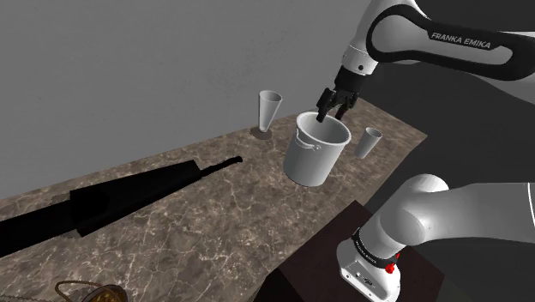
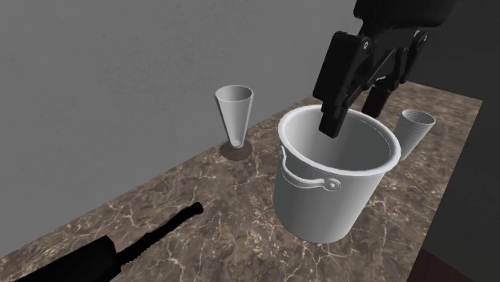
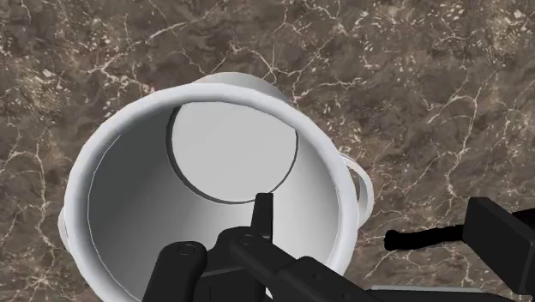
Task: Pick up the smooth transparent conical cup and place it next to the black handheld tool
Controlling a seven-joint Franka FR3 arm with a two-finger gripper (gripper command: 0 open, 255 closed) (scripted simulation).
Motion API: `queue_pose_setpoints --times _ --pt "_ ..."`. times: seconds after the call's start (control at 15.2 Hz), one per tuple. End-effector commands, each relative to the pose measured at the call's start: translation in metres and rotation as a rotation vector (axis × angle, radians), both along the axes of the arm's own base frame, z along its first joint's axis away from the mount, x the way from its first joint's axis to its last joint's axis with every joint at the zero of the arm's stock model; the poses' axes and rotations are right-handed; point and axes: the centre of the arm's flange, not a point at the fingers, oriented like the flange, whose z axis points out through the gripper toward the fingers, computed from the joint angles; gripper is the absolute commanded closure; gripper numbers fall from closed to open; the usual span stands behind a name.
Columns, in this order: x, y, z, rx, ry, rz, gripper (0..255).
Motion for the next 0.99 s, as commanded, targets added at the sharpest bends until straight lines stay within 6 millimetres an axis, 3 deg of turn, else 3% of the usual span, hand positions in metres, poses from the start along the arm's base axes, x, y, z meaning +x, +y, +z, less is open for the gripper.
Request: queue_pose_setpoints --times 0.0,0.92 --pt "0.0 0.0 0.0 0.0 0.0 0.0 0" --pt "0.157 -0.076 -0.05 0.051 -0.044 -0.042 0"
